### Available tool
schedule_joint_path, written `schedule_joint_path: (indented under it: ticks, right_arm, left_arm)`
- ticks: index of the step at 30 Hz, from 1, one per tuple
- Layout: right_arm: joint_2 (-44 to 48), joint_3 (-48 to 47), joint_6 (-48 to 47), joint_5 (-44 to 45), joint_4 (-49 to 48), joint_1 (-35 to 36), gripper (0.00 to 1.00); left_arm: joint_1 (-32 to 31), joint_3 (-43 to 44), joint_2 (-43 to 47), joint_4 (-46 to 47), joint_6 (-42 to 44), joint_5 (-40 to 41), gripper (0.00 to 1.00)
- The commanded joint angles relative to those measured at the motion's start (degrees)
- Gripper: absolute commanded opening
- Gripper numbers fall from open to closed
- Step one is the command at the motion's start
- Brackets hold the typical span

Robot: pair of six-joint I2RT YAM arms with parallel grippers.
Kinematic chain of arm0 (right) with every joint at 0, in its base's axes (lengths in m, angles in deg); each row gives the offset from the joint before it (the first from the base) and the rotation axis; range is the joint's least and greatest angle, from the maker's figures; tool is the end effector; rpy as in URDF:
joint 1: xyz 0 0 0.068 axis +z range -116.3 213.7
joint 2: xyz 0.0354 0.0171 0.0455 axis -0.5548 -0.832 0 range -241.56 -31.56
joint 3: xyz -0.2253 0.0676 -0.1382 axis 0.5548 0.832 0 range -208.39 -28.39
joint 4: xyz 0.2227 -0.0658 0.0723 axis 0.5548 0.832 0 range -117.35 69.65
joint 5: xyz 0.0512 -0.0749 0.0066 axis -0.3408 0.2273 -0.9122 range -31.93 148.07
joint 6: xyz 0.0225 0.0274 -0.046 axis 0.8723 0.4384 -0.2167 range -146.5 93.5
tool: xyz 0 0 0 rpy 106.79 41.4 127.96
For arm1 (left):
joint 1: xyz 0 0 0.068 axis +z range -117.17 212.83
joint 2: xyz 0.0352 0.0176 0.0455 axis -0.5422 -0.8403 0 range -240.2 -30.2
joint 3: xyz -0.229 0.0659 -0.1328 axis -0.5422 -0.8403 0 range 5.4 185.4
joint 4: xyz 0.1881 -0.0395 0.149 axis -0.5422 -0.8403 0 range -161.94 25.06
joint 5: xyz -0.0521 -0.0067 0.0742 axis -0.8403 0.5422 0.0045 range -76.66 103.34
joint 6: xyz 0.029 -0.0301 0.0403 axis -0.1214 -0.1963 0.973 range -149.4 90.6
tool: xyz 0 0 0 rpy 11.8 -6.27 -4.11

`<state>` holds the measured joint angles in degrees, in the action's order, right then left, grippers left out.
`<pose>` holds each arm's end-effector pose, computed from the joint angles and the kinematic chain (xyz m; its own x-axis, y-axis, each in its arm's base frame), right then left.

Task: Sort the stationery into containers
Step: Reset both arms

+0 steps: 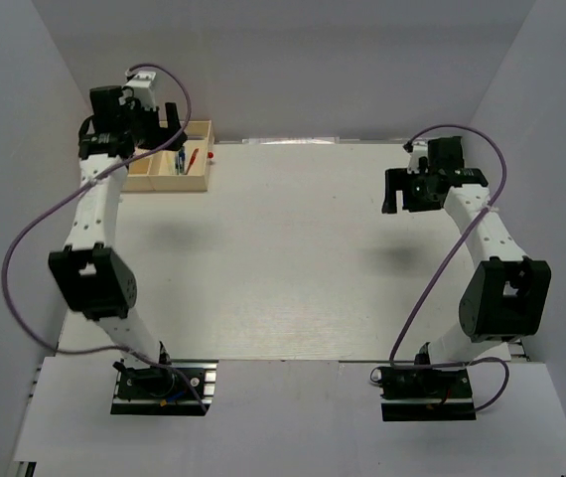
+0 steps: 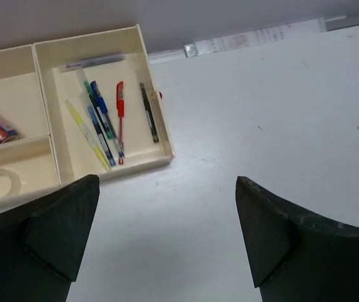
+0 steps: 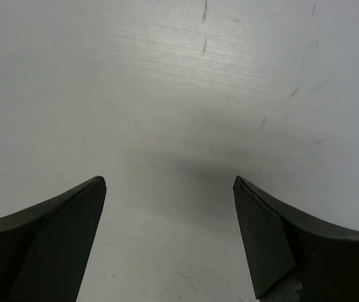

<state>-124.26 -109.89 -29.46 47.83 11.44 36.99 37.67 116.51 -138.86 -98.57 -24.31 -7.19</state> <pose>0.3381 0.0268 0.3041 -0.7548 -0.0943 -0.6491 -0.2098 0.9723 0.1027 0.4235 0.0212 0.3747 -0.4944 0.0416 -0.8682 0.2649 0.9585 -0.1050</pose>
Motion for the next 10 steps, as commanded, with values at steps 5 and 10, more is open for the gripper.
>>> schedule_joint_path:
  ticks: [5,10]
  right_arm:
    - [11.1,16.6,-12.0,4.6,-3.7,-2.6,0.89]
    - [18.0,24.3,-14.0,5.4,-6.4,-4.3,0.89]
  left_arm:
    - [0.8,-36.7,25.6,0.0,3.6,5.4,0.98]
    - [0.8,-51.2,36.4,3.6,3.4,3.7,0.98]
